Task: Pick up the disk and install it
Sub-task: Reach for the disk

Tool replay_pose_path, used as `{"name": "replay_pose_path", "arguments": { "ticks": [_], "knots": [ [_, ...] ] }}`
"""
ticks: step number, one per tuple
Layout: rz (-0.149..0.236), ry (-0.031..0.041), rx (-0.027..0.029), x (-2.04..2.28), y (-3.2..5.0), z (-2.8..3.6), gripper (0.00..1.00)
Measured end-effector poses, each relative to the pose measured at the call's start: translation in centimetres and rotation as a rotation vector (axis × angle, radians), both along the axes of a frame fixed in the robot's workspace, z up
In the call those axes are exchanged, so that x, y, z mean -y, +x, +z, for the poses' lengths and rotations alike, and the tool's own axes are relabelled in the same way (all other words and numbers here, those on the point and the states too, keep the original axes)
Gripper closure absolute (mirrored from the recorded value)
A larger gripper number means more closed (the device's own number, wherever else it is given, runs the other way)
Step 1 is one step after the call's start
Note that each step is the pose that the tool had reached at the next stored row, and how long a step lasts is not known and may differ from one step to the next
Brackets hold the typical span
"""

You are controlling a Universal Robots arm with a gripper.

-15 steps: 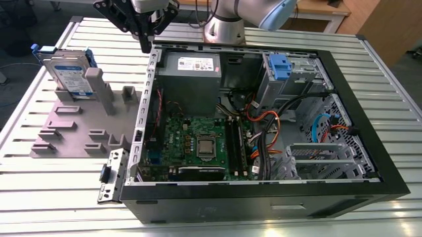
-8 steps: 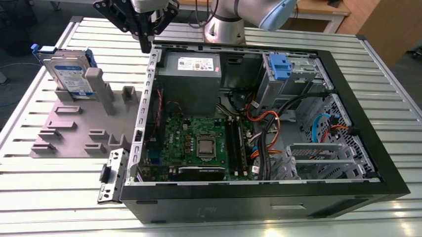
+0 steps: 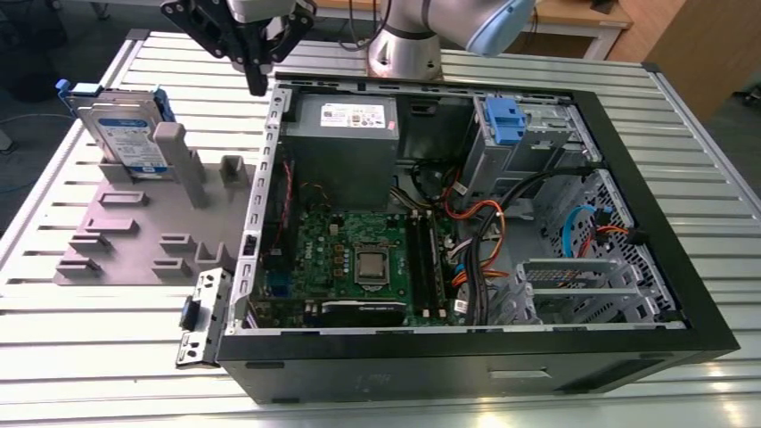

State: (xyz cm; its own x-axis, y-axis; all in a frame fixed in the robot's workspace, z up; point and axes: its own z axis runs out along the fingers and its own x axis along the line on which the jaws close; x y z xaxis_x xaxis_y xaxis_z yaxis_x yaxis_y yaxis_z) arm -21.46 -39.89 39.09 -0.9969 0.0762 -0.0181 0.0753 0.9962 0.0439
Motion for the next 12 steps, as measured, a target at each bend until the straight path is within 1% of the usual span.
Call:
{"name": "replay_pose_path", "arguments": {
  "ticks": [4, 12],
  "knots": [
    [0.0, 0.0001, 0.0001, 0.0, -0.34, 0.0, 0.89],
    [0.0, 0.0, 0.0, 0.0, -0.51, 0.0, 0.89]
  ]
}}
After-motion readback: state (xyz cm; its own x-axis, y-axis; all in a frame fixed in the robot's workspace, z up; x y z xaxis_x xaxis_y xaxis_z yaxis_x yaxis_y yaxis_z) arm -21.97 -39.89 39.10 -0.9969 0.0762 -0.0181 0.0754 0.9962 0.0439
